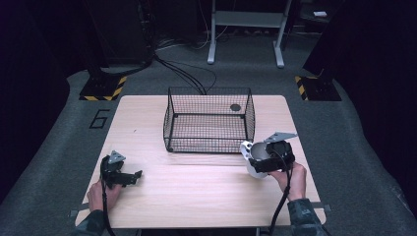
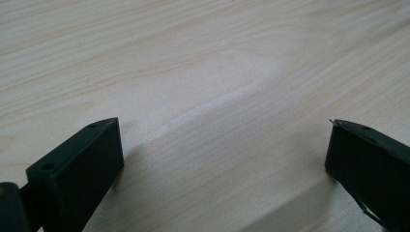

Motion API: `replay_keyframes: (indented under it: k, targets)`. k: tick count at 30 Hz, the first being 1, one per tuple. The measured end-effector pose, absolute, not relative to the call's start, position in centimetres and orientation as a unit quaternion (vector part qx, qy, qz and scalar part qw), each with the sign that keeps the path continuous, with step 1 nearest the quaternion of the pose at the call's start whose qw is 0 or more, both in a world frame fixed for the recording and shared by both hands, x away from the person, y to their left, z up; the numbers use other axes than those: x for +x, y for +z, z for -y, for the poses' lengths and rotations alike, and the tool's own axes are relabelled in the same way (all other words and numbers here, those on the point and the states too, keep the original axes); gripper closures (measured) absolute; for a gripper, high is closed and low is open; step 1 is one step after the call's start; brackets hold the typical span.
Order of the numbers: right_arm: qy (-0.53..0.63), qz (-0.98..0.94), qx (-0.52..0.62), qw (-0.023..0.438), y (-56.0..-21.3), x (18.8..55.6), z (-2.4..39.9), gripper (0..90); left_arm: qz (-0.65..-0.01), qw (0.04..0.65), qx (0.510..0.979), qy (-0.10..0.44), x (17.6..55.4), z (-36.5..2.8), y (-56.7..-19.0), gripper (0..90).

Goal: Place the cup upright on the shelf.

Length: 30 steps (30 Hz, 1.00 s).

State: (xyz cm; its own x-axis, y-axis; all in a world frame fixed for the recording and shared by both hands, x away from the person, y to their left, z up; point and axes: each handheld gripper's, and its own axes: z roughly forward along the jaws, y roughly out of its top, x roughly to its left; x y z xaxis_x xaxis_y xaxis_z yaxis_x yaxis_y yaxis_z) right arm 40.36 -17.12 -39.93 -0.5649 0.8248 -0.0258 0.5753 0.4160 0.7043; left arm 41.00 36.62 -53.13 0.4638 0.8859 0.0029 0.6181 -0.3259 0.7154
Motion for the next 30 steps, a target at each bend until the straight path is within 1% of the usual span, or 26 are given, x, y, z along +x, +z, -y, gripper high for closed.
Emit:
replay_keyframes:
  k: [5, 15, 30]
  targets:
    - [0.330, -0.822, 0.423, 0.192, -39.2, 40.4, 16.6, 5.4, -0.477, 0.332, 0.788, 0.202, 41.0, -36.6, -53.1, 0.0]
    - [0.341, -0.822, 0.417, 0.184, -38.2, 40.9, 15.7, 5.4, -0.478, 0.333, 0.786, 0.206, 41.0, -36.6, -53.2, 0.0]
    - [0.359, -0.821, 0.403, 0.188, -35.6, 41.7, 14.2, 5.5, -0.478, 0.335, 0.786, 0.206, 41.0, -36.6, -53.2, 0.0]
